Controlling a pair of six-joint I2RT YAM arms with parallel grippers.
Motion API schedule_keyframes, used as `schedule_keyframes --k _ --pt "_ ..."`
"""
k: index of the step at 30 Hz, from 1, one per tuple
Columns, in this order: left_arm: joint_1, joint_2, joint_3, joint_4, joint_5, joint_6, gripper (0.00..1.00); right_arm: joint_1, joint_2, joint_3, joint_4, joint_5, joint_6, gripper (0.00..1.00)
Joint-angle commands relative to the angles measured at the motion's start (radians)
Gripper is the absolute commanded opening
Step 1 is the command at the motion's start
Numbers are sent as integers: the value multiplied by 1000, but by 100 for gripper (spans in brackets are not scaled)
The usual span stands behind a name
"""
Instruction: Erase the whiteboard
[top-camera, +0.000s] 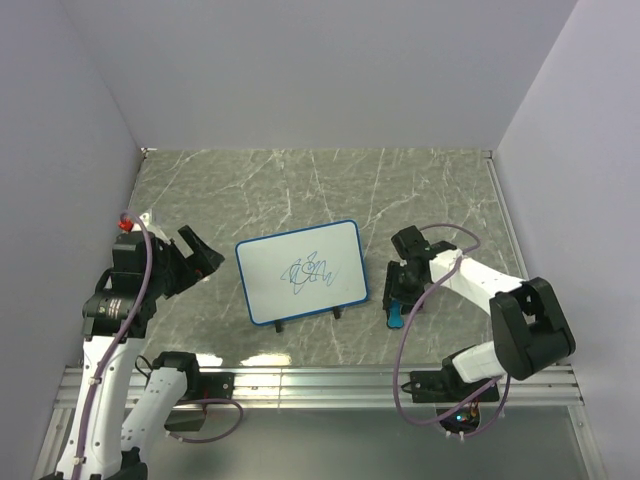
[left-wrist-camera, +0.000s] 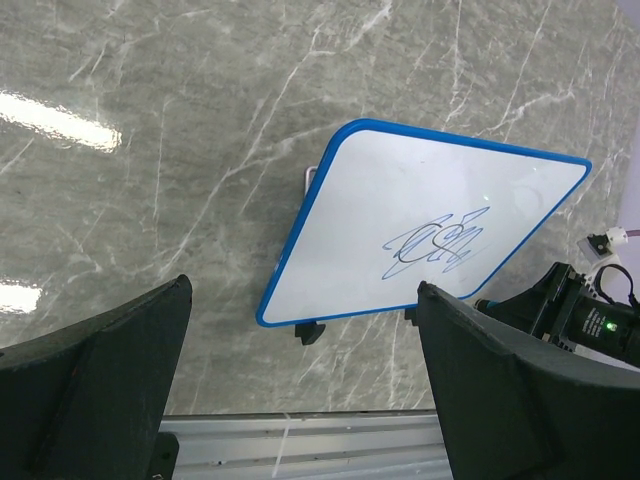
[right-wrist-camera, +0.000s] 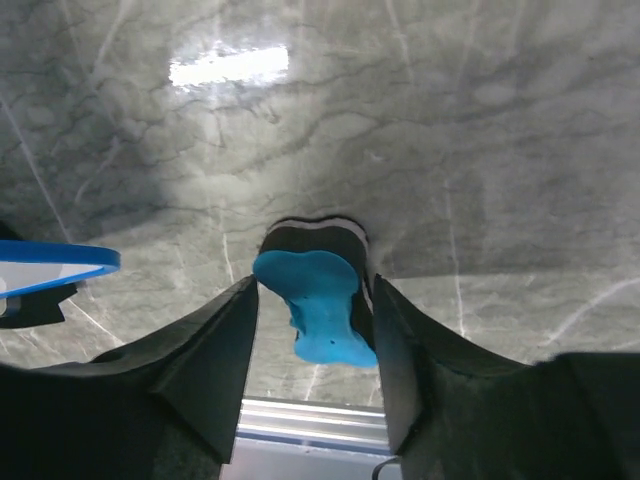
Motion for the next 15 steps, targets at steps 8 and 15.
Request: schedule_keyframes --k 8,15 --pt "-4 -26 -44 66 37 16 98 59 7 -35 59 30 9 32" --pt "8 -93 -188 210 197 1 95 101 -12 -6 16 27 19 10"
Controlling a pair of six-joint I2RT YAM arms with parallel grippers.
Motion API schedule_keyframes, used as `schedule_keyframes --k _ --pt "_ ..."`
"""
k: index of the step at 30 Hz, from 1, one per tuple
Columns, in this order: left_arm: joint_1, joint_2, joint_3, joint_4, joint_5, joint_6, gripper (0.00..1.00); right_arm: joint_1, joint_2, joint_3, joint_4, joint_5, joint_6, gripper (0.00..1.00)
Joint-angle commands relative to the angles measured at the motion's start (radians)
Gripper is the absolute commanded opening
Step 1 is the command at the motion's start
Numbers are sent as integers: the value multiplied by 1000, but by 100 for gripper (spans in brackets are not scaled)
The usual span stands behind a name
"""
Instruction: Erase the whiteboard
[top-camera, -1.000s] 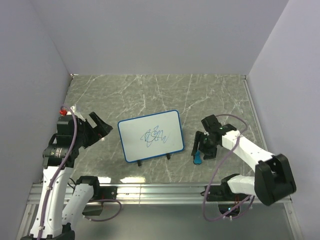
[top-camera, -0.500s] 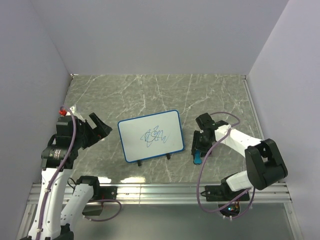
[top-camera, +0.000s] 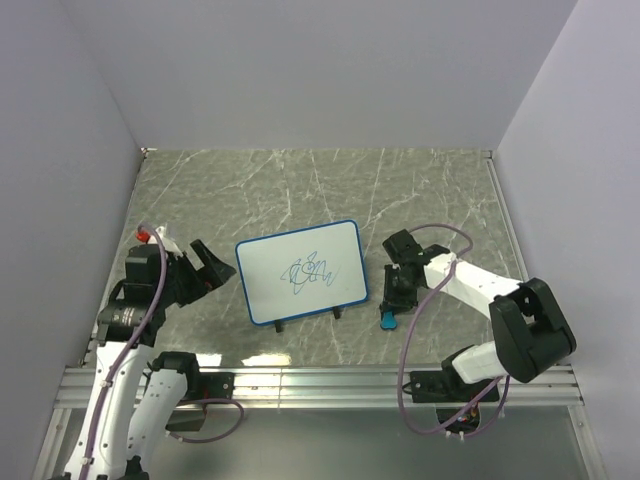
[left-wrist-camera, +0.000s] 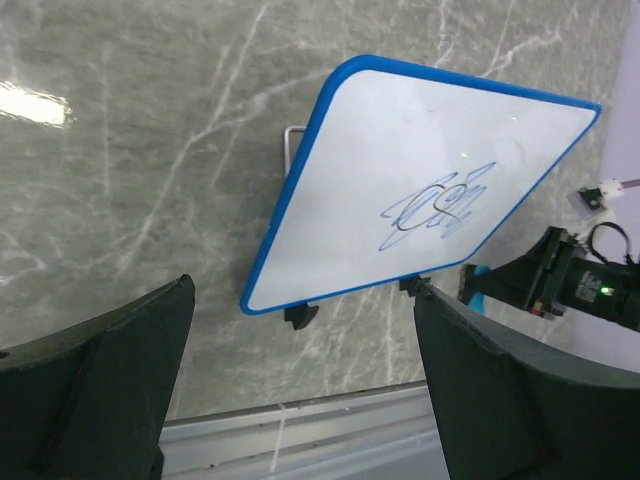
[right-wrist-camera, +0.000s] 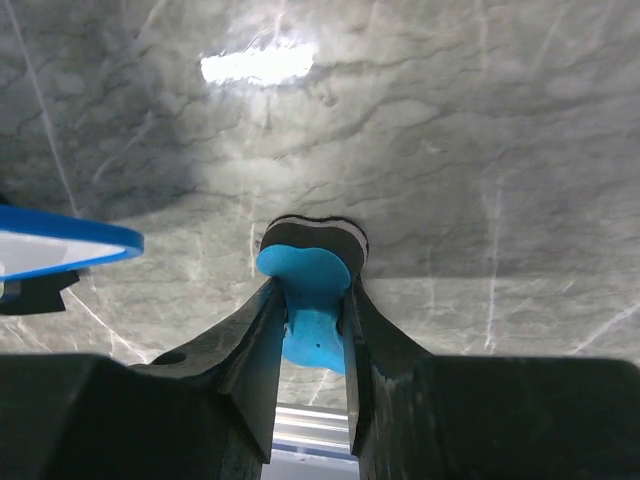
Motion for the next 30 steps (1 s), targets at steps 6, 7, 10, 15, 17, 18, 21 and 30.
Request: schedule_keyframes --k 6,7,10,15,17,18,21,30 --pt "6 2 -33 321 146 -233 91 49 -77 117 -128 4 11 0" --pt "6 13 -39 327 117 -209 90 50 -86 135 -145 7 11 0" --pt "6 30 -140 403 57 -207 86 52 -125 212 -211 15 7 0" --pt "6 60 -365 686 108 -340 81 52 -210 353 -334 26 -1 0" --pt "3 56 -402 794 112 -334 75 52 -243 413 -362 23 -7 0" --pt "0 53 -433 818 109 -325 71 52 -250 430 -388 23 -9 0" --pt "-2 59 -482 919 121 -334 67 52 -264 487 -431 20 -13 0" --pt "-22 159 -602 1172 218 -408 46 52 -247 513 -437 6 -27 0"
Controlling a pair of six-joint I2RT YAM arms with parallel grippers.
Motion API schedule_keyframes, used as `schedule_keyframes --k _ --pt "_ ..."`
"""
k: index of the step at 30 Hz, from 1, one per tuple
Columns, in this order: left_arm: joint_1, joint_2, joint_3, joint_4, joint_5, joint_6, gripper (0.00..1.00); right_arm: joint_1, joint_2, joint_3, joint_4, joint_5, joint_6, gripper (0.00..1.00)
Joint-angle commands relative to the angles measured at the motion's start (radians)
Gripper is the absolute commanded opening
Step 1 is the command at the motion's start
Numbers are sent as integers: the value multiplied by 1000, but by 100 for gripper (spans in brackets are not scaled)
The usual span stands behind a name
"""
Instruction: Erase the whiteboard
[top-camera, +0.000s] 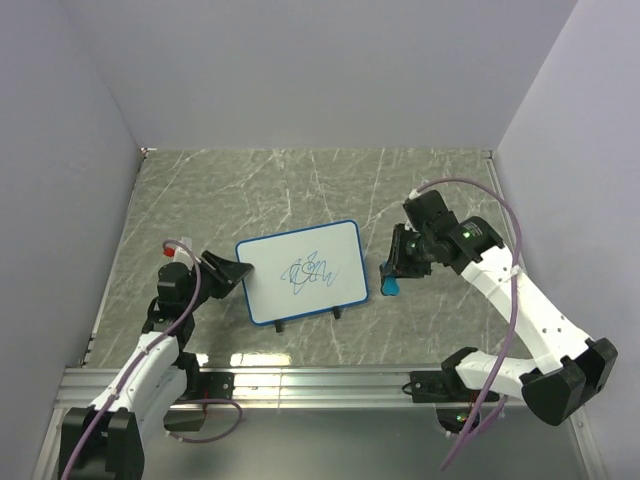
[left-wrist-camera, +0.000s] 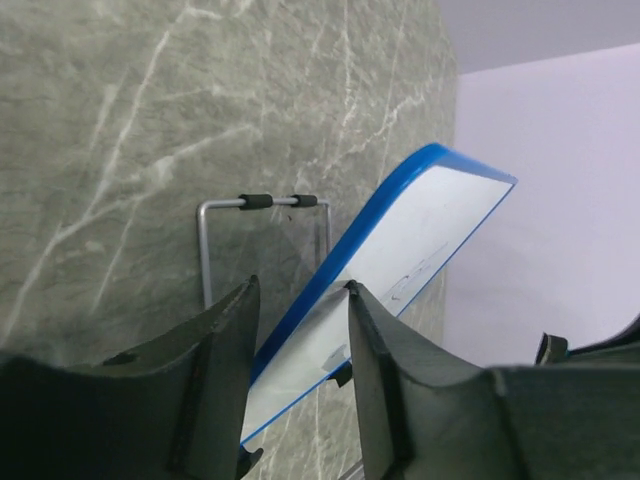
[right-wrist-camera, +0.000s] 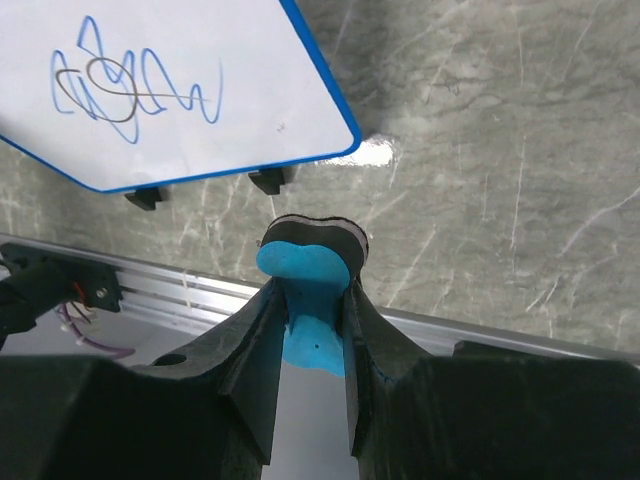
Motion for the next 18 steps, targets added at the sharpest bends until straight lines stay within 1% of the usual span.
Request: schedule_keyframes --k 1,4,7,9,16,17,18 --pt "-24 27 -31 174 56 -41 45 7 18 48 -14 1 -23 0" --pt "-59 24 -59 201 41 -58 41 8 53 81 12 -32 -31 0" --pt "-91 5 -66 182 15 -59 40 28 83 106 70 -97 -34 0" --pt "-102 -9 -72 168 6 -53 38 51 96 114 125 -113 -31 0" --pt "-121 -87 -106 80 -23 -23 31 223 239 150 233 -98 10 0" --pt "-121 -95 -111 60 -31 -16 26 275 257 160 257 -87 16 0" --pt "-121 -103 -112 53 -31 -13 21 295 277 169 267 -82 25 0"
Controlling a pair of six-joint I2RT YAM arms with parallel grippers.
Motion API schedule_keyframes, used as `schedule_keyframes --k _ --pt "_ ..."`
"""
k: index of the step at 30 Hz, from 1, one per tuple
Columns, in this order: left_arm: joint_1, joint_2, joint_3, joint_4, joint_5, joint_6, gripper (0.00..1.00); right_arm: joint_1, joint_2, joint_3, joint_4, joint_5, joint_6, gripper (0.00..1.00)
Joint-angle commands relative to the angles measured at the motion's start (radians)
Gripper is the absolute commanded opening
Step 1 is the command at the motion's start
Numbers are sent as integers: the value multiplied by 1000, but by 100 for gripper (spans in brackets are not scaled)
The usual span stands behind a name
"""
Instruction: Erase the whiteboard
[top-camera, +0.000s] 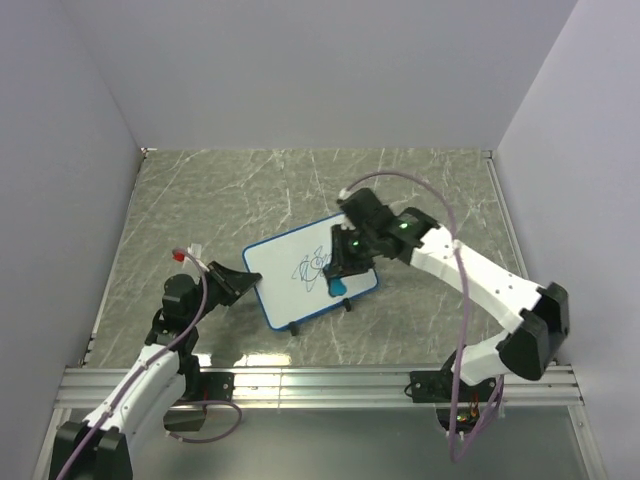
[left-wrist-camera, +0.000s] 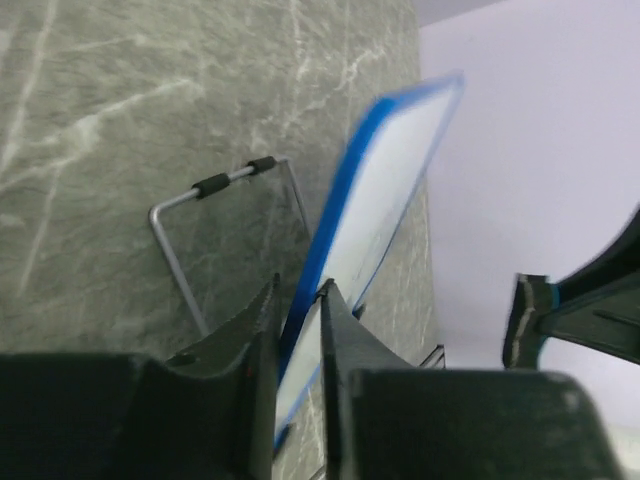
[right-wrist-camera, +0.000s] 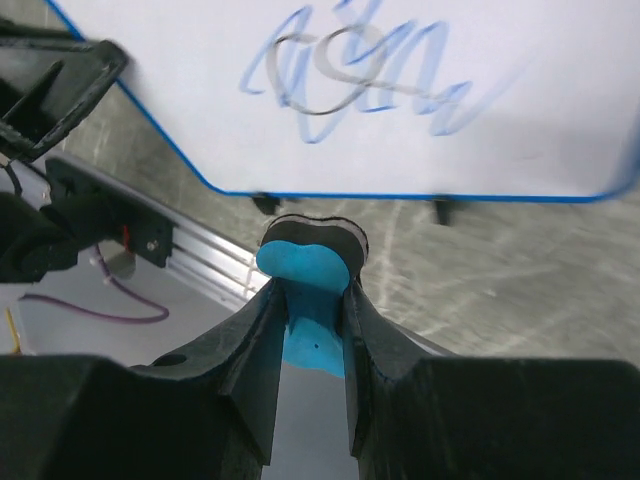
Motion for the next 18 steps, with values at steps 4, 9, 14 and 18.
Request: schedule_keyframes --k 4,9,14,18 --pt "-7 -73 -31 -106 -38 30 8 161 183 124 152 -36 39 0" --pt "-7 -107 -33 -168 -49 62 2 230 336 263 157 -29 25 0" --pt "-11 -130 -36 -202 -43 82 0 238 469 440 137 -18 37 0" --pt "-22 -130 -32 -208 -47 85 0 237 564 550 100 39 27 0"
